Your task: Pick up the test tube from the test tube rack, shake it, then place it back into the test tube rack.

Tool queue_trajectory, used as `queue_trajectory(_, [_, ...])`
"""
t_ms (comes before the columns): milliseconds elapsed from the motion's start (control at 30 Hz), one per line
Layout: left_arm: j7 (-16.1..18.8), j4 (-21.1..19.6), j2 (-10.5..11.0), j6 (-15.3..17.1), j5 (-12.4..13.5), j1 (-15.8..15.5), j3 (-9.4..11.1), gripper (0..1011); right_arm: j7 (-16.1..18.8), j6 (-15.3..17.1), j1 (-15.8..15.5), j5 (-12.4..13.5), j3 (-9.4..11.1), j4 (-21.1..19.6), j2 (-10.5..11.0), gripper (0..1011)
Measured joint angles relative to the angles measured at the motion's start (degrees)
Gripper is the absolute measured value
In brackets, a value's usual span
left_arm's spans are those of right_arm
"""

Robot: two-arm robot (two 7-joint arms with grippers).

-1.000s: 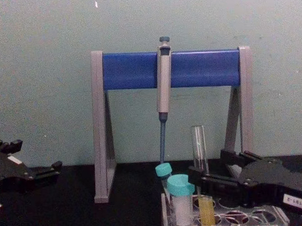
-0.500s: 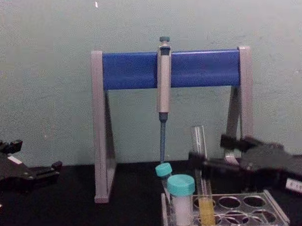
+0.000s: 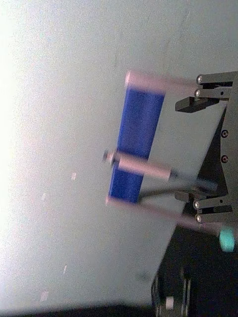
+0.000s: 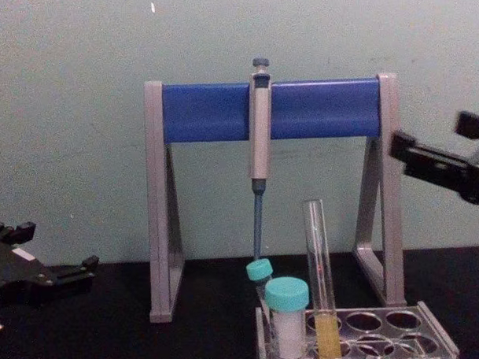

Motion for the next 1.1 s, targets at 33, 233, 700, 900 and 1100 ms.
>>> queue_trajectory(33, [0.0, 0.0, 0.0, 0.0, 0.0, 0.0, 0.0, 1001, -1.0, 0.0, -0.3, -0.5, 0.4, 0.0, -0.2, 1000])
queue_trajectory(233, [0.0, 0.0, 0.0, 0.0, 0.0, 0.0, 0.0, 1001, -7.0, 1.7, -2.4, -4.2, 2.8, 1.7, -2.4, 1000])
queue_trajectory(700, [0.0, 0.0, 0.0, 0.0, 0.0, 0.0, 0.0, 1001, -11.0, 7.8, -2.6, -8.1, 3.6, 9.6, -6.2, 1000])
queue_trajectory(900, [0.0, 0.0, 0.0, 0.0, 0.0, 0.0, 0.0, 1001, -10.0, 9.0, -2.2, -8.7, 3.9, 12.6, -7.4, 1000])
queue_trajectory(1100, [0.0, 0.0, 0.0, 0.0, 0.0, 0.0, 0.0, 1001, -9.6, 9.7, -1.9, -9.1, 4.2, 13.6, -7.9, 1000])
